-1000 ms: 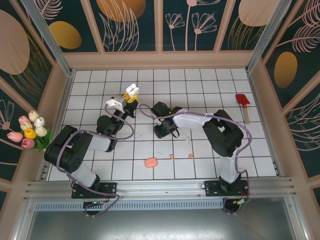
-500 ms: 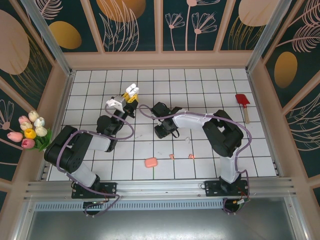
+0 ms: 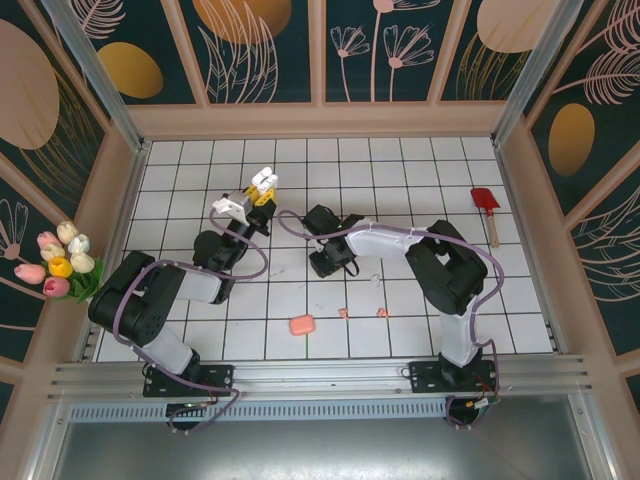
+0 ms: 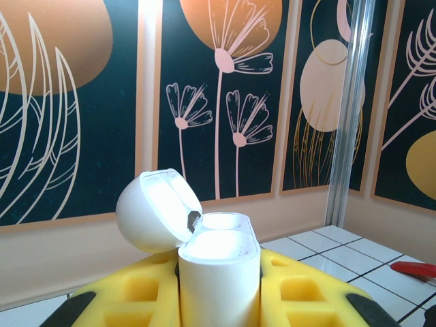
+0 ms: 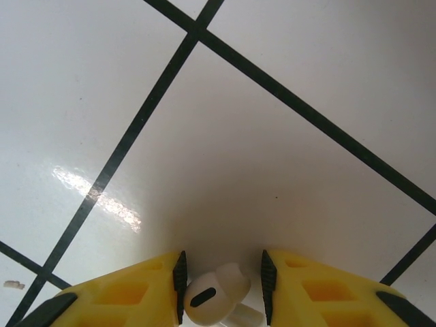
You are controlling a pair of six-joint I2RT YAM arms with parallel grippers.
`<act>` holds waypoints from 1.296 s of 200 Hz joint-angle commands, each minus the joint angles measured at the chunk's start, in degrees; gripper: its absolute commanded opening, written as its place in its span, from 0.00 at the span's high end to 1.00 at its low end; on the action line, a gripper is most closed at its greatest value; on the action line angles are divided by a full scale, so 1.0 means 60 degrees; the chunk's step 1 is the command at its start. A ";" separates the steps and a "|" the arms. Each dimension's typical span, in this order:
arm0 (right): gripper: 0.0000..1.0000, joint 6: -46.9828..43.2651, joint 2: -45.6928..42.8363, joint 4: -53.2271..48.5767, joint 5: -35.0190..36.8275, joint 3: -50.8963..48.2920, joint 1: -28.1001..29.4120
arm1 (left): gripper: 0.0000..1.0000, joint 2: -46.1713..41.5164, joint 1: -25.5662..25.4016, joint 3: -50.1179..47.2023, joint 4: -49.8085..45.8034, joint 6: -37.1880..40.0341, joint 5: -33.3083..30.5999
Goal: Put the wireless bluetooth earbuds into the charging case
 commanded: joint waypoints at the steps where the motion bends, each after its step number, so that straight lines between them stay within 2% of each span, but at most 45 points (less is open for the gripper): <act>1: 0.64 -0.0120 -0.0186 -0.0709 0.0038 -0.0206 0.0152 | 1.00 -0.0008 0.0021 0.0204 0.1365 -0.0133 0.0160; 102: 0.70 -0.0120 0.0035 -0.0805 0.0302 -0.0034 0.0234 | 1.00 -0.0006 0.0025 0.0191 0.1376 -0.0134 0.0174; 149: 0.76 0.0118 -0.0002 -0.0772 0.0358 0.0087 0.0234 | 1.00 -0.0007 0.0025 0.0200 0.1366 -0.0133 0.0174; 194: 0.83 0.1094 -0.0322 -0.0482 0.0263 0.0094 0.0147 | 1.00 -0.0022 0.0025 0.0205 0.1355 -0.0133 0.0189; 221: 0.84 0.1727 -0.0569 -0.0282 0.0300 0.0022 0.0077 | 1.00 -0.0014 0.0025 0.0185 0.1352 -0.0141 0.0189; 259: 0.85 0.3044 -0.0828 -0.0572 0.1220 0.0083 -0.0153 | 1.00 -0.0020 0.0025 0.0198 0.1380 -0.0148 0.0204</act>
